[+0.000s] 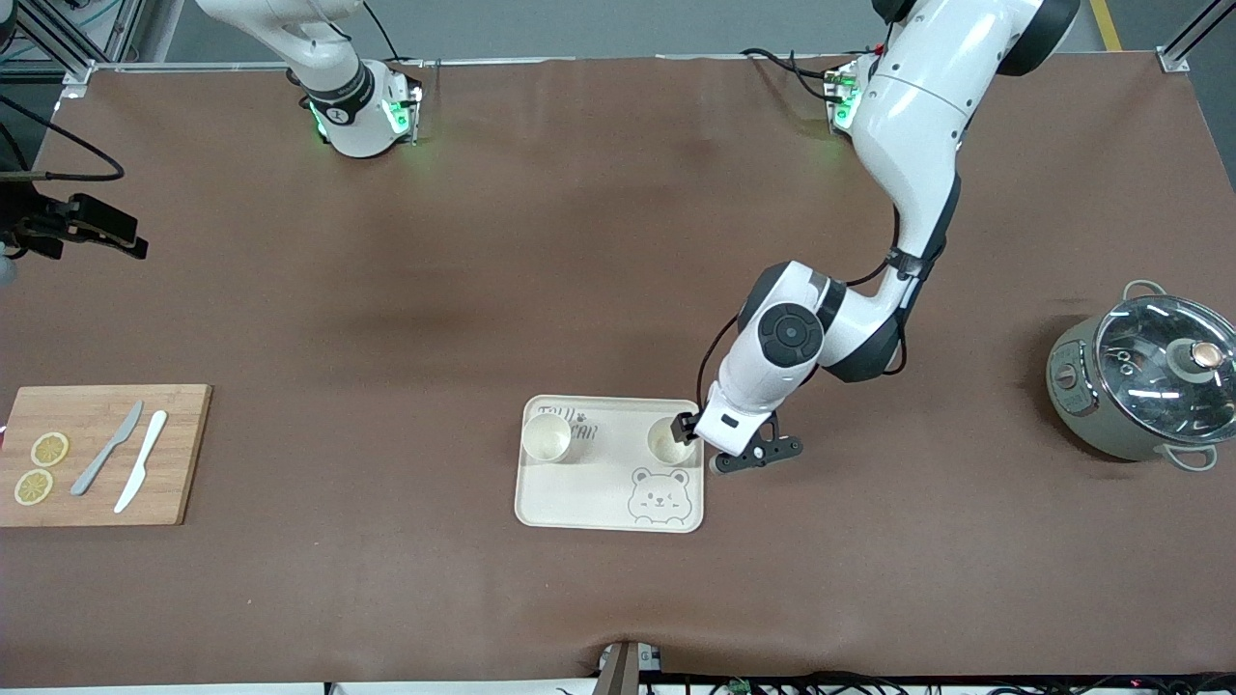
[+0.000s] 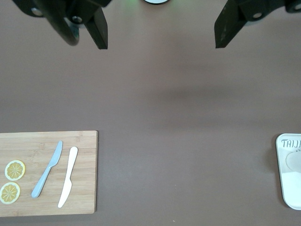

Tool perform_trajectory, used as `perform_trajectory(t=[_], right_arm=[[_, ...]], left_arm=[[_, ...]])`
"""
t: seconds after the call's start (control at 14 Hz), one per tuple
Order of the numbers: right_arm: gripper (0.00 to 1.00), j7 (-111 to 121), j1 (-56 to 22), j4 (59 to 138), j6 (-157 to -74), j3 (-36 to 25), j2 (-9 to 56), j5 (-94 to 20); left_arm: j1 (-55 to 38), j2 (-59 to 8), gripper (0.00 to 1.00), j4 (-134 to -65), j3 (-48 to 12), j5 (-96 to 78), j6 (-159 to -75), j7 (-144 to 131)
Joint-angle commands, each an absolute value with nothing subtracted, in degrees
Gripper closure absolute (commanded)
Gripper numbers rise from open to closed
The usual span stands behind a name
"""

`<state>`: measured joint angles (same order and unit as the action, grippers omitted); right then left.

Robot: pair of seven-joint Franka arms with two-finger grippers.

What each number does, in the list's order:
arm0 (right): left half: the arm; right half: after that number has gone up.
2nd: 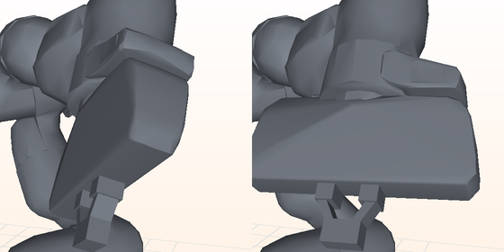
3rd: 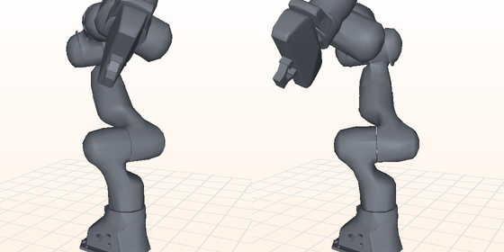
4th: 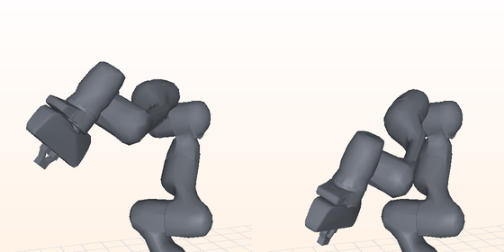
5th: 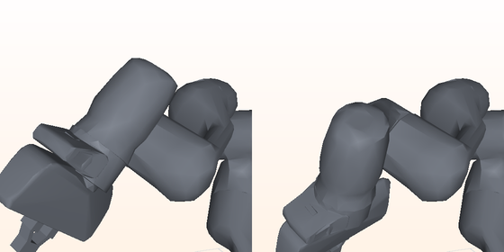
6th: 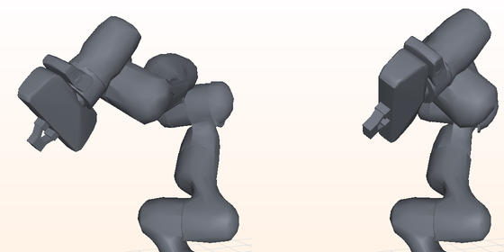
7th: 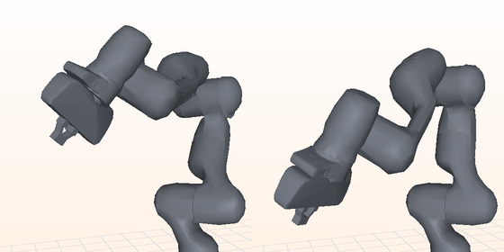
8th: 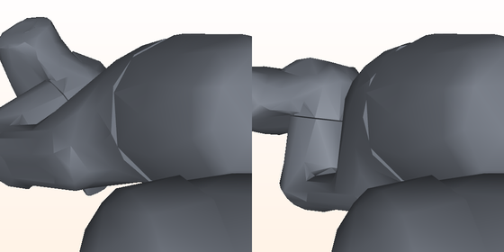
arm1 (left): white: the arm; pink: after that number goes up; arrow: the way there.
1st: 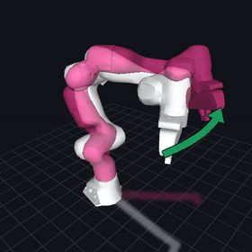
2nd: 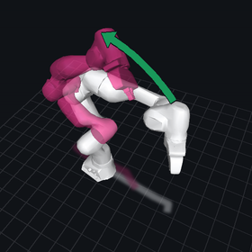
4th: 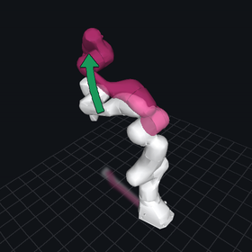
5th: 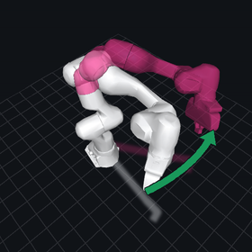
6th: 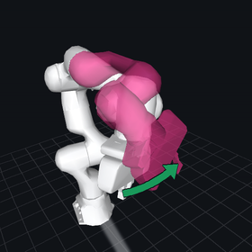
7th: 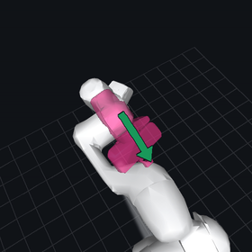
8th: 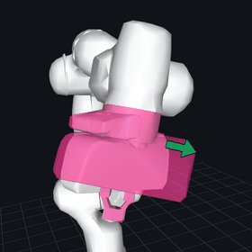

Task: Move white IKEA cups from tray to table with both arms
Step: 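Close the left gripper on the white cup and lift it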

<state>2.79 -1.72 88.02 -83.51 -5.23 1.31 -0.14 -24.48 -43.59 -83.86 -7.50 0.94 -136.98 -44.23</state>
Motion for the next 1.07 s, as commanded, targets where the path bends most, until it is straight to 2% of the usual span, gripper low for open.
perform_trajectory(t=[0.0,0.21,0.5,0.57,0.71,0.79,1.0], right_arm=[[0.00,3.0,-1.2,86.3,-83.1,-4.9,4.1,0.9],[0.00,3.1,-1.2,86.3,-83.2,-4.9,6.0,1.1],[0.00,3.2,-0.4,86.3,-86.0,-4.9,10.1,1.1],[0.00,3.2,-0.4,86.4,-86.5,-4.9,11.0,1.3],[0.00,2.6,0.5,86.8,-86.5,-4.9,12.2,1.1],[0.00,2.5,0.9,87.1,-86.5,-4.9,12.5,1.1],[0.00,2.2,1.2,88.4,-86.5,-4.9,12.5,0.4]], left_arm=[[-25.6,-45.5,0.22,-82.5,-7.4,0.2,-140.0,-45.4],[-25.8,-46.3,0.27,-82.6,-7.4,-0.6,-140.9,-47.3],[-26.1,-46.8,0.67,-82.5,-7.4,-0.7,-141.6,-47.2],[-26.1,-46.8,0.73,-82.4,-7.4,-0.7,-141.6,-47.1],[-26.1,-46.8,0.94,-82.4,-7.4,-0.8,-141.6,-46.9],[-26.1,-46.7,1.00,-82.4,-7.4,-0.8,-141.6,-46.8],[-26.1,-46.1,1.00,-81.7,-7.3,-0.4,-141.6,-46.4]])
